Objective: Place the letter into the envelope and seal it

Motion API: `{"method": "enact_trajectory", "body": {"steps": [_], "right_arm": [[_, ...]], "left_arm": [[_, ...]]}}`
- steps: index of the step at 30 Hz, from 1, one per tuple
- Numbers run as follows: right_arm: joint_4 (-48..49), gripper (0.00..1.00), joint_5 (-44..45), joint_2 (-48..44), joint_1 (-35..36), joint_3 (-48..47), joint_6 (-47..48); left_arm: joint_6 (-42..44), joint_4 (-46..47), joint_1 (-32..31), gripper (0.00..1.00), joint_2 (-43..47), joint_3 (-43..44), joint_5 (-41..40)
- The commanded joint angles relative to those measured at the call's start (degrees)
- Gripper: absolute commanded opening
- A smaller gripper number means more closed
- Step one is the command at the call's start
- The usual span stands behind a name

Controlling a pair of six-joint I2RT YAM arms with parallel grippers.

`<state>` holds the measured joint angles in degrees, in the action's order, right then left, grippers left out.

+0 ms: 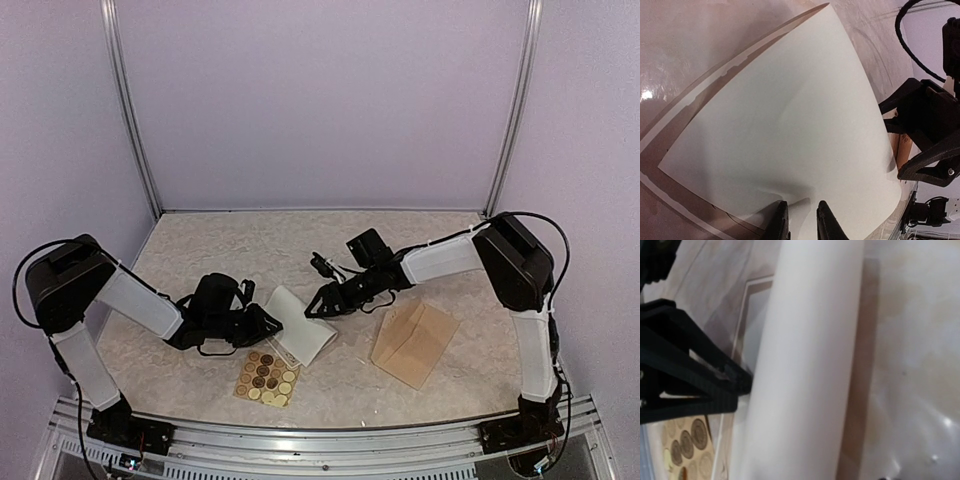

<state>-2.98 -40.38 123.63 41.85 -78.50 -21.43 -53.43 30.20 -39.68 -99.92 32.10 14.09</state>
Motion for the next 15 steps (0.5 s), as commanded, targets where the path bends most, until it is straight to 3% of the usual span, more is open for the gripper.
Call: {"method": "enact_trajectory", "body": {"steps": [1,9,15], "right_arm": [[0.37,0.6,-5.03,3.56,0.93,-3.08,-1.93],[2.57,0.54,-7.97,6.18,1.8,-4.65,-5.4],[7.85,0.38,-9.96,5.87,1.81,-3.37,-9.62]], "left_arm": [[1.71,-4.27,0.26,0.18,0.46,-1.02,-0.6],[2.36,-3.92,-0.17,0.19,0.66,-0.61,-0.32],[3.78,-3.88,-1.23,0.19,1.88,0.19,-0.85]]}}
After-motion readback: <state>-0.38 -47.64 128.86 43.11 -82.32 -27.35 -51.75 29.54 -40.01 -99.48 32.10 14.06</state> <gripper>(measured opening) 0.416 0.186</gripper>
